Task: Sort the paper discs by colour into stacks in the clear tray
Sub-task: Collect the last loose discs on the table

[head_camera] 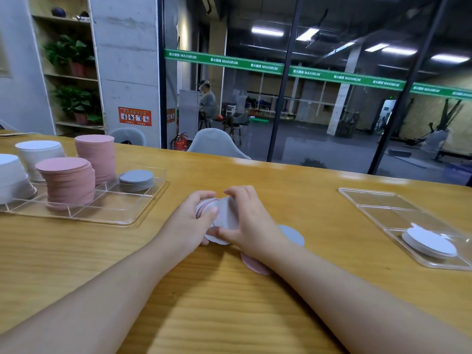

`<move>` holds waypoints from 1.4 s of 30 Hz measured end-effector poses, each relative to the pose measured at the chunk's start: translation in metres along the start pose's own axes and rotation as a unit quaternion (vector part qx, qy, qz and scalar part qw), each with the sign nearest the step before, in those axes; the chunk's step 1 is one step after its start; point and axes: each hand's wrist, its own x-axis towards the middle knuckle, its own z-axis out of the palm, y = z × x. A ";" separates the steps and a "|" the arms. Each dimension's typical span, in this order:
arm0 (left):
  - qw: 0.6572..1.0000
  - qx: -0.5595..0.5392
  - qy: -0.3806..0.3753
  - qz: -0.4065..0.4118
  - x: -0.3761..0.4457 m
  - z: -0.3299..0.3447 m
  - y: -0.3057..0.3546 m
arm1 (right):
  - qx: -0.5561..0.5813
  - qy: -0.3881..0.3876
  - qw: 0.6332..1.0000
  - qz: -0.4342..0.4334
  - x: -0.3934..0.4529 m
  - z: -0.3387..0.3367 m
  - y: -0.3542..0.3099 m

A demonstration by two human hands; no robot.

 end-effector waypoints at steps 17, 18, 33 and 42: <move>0.990 0.052 0.030 0.127 0.002 -0.007 0.001 | 0.074 -0.007 0.994 0.083 -0.006 0.002 0.001; 0.993 0.036 0.027 0.113 0.003 -0.007 -0.001 | 0.080 0.005 0.993 0.085 -0.006 0.003 0.001; 0.993 -0.089 -0.052 -0.063 0.000 -0.017 0.011 | 0.090 0.042 0.989 0.108 -0.005 0.000 0.008; 0.992 0.019 -0.110 -0.064 -0.003 -0.006 0.017 | 0.116 -0.048 0.988 0.088 -0.009 0.005 0.008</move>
